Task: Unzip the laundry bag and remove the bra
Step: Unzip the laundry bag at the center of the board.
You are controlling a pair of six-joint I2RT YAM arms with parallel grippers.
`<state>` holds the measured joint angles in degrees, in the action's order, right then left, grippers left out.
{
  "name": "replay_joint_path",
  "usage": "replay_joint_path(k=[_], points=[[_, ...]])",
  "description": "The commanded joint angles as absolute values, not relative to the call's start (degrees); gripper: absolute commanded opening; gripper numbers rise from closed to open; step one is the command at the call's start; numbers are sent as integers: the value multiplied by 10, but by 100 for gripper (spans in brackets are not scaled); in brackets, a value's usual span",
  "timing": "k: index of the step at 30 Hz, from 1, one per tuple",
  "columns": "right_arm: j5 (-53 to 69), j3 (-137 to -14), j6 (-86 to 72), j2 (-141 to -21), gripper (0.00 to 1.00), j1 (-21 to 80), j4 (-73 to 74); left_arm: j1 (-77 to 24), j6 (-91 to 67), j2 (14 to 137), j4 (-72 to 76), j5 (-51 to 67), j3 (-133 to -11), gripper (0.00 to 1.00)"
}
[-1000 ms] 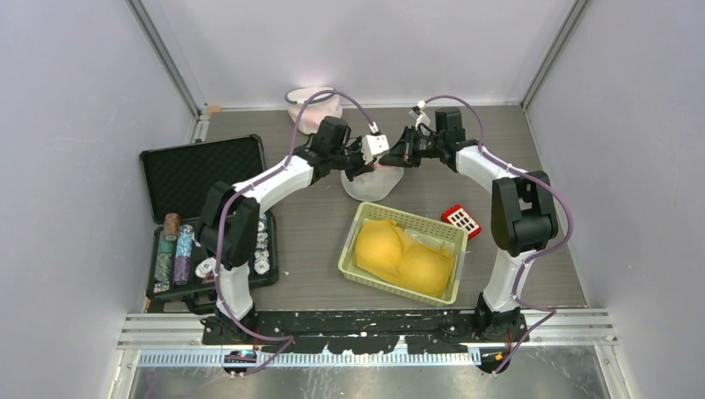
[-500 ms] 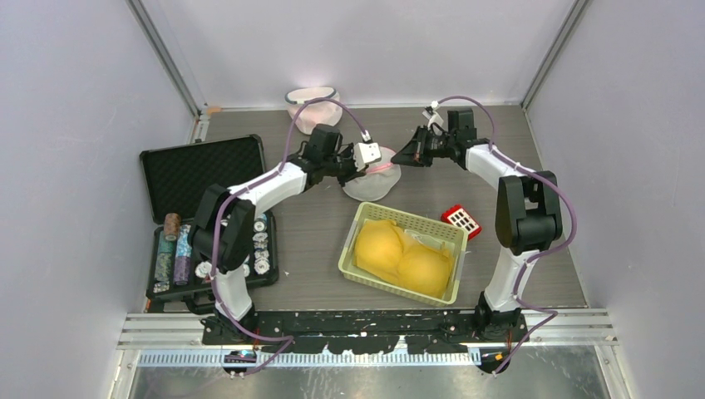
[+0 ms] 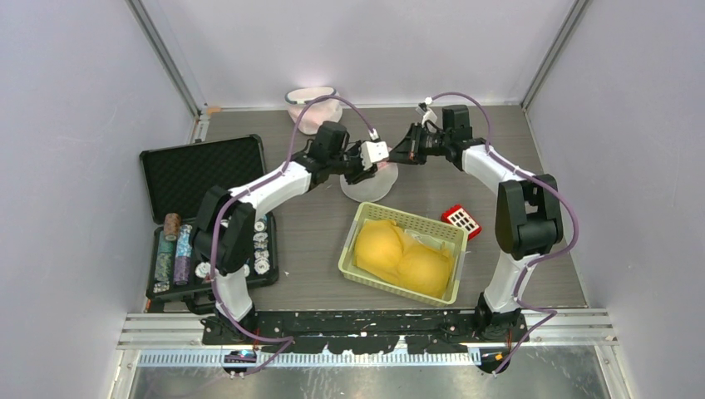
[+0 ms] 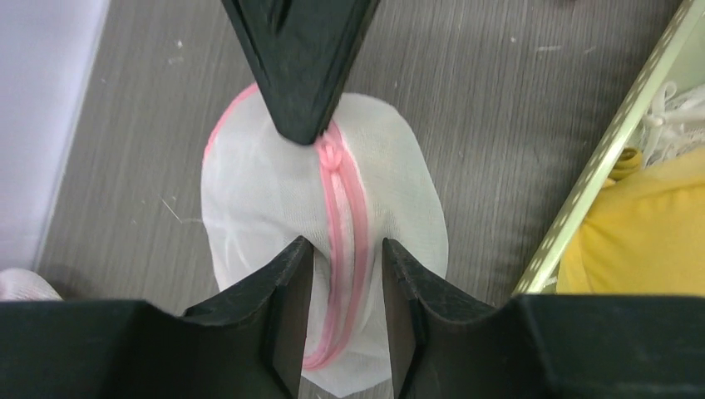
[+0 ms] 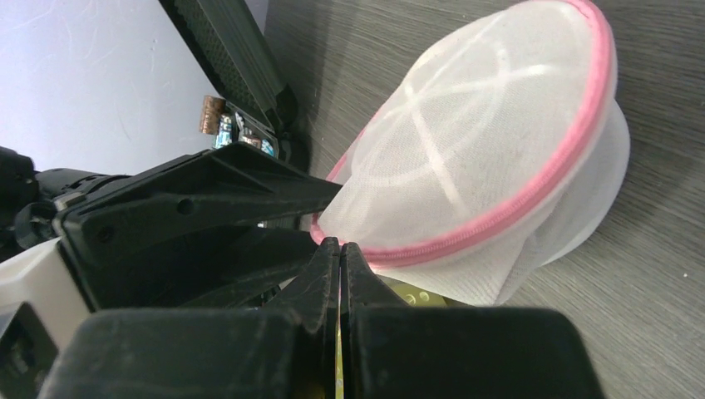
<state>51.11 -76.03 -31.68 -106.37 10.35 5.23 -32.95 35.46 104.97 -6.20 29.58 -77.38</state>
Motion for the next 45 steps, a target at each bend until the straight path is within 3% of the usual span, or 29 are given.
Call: replay_joint_path(k=[1,10,23,26,28,31,42,45], points=[[523,-760,-323,-1026,1,106,25,-339,355,1040,-46,304,-816,36],[524,-762,-313,-1024,1,105,30,-336,349,1036,-45,283,-802,2],[525,-774,-281,-1030,1,70,70,-307,404,1009,-41,264,-733,0],[526,-769,-295,-1029,1,74,55,-308,398,1004,-45,266,-739,9],[526,-763,-300,-1026,1,79,51,-312,395,998,-55,270,-746,23],[526,-755,-310,-1023,1,87,37,-322,398,989,-62,274,-753,31],[523,-756,-311,-1016,1,100,30,-350,375,1009,-74,290,-816,44],[524,-756,-311,-1015,1,100,29,-353,364,1024,-74,290,-831,43]])
